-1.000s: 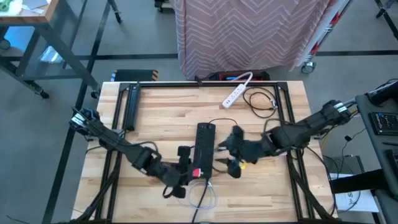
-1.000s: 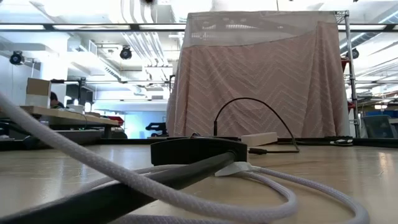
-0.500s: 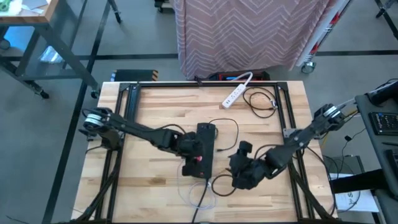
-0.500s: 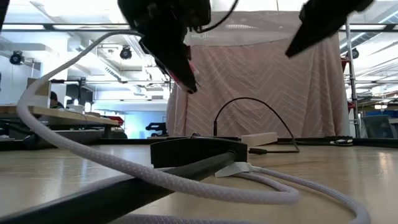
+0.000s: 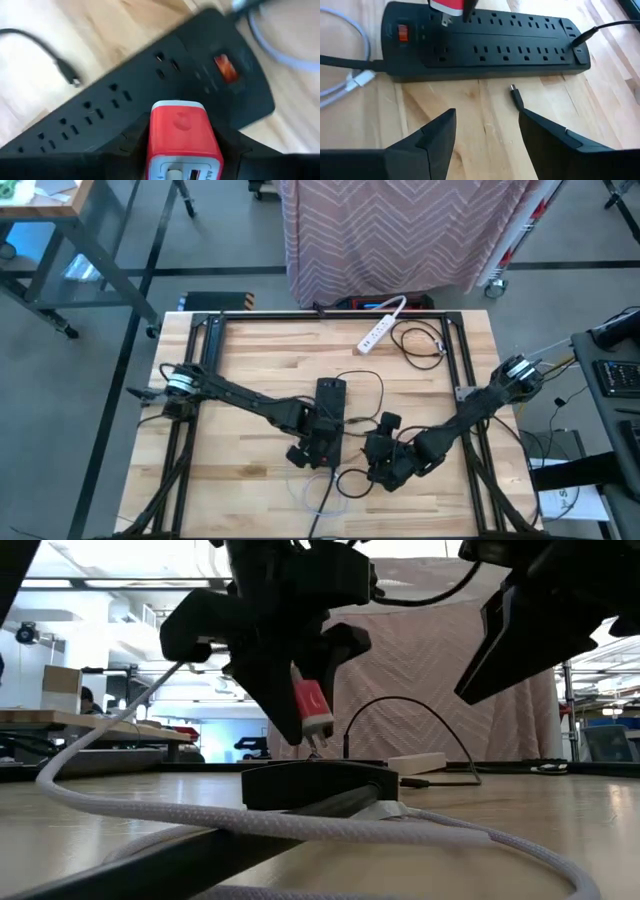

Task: Insert USB
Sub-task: Insert the red charger adapter into the bottom black outlet extension

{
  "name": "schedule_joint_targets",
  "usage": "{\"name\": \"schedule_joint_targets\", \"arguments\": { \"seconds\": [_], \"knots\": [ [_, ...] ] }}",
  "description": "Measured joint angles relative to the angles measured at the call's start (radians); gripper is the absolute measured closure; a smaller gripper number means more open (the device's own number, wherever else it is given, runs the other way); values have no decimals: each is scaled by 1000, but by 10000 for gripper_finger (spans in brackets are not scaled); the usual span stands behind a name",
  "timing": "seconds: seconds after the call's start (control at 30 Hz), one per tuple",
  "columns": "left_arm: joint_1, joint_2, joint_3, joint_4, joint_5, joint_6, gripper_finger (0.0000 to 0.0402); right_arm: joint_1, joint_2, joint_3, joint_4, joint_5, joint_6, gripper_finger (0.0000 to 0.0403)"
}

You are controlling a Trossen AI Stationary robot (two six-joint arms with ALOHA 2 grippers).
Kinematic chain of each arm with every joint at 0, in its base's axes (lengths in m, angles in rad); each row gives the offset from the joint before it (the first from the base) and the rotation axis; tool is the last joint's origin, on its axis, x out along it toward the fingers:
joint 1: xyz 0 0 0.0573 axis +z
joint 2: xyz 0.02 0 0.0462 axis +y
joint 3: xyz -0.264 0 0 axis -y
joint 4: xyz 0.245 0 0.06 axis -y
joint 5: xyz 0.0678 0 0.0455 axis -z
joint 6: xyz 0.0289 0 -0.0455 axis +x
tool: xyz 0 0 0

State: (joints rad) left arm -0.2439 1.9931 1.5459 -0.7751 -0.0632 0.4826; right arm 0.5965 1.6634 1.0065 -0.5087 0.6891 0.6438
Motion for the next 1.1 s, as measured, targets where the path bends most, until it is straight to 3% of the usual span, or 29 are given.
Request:
{"name": "schedule_joint_targets", "arguments": {
  "seconds": [0.3,0.43,1.1],
  "knots": [
    [-47,8,11,-38,-86,235,266,-6,1,-5,-2,124,-3,202],
    [-59,7,4,-85,-136,346,266,-20,2,-7,-2,129,5,203],
    [-91,7,-27,-33,-159,742,266,-27,1,-70,27,151,224,213]
  ]
}}
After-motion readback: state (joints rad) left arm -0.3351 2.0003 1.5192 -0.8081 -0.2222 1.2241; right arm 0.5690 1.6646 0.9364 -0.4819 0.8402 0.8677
